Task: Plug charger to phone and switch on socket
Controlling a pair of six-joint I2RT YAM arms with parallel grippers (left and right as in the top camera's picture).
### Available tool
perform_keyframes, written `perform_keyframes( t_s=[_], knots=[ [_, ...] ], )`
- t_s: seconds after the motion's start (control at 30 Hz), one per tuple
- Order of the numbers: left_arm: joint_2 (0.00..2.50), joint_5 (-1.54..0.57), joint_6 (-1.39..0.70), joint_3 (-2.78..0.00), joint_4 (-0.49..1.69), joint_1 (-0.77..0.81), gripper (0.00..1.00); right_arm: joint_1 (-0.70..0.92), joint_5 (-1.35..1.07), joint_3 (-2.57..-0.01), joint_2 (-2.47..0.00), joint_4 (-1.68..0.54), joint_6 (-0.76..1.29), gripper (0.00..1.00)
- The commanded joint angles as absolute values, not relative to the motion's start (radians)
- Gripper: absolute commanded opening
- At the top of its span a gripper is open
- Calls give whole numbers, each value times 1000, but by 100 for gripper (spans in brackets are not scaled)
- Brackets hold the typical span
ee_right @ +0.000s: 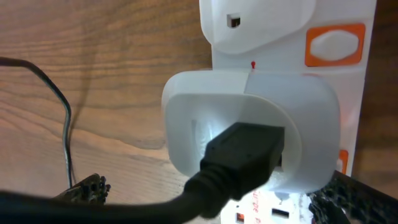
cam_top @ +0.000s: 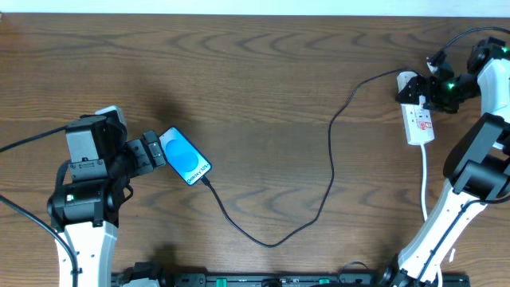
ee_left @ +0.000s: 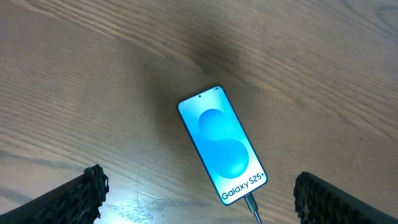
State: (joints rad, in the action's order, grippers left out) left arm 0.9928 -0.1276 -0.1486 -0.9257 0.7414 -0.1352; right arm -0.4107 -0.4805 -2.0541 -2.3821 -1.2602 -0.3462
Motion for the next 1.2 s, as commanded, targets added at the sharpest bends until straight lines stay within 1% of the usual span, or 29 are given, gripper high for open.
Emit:
perform_keyframes(
  t_s=[0.0,0.2,0.43,0.57,0.67,0.87,1.17],
  knots=[
    [994,-115,-131,-936,744,-131,98,-408,-416,-2071,-2412,-1343,-262,99],
    [994,-115,-131,-936,744,-131,98,-421,-364,-2222,-2411,-1449,-261,99],
    [994,-115,-131,-936,744,-131,98,-423,-330,-2462,-2411,-1593,-256,99],
    [994,-115,-131,-936,744,-131,98,-423,-305,-2598,-2410,-1667,-213,99],
    [994,-115,-131,-936,744,-131,98,-423,-273,-2691,-2407,-1699,-145,99],
    [994,-115,-131,-935,744,-131,98,-423,-268,-2736,-2331,-1698,-90,99],
    [994,-115,-131,-936,744,-131,98,-420,-268,-2736,-2207,-1698,-90,99]
  ],
)
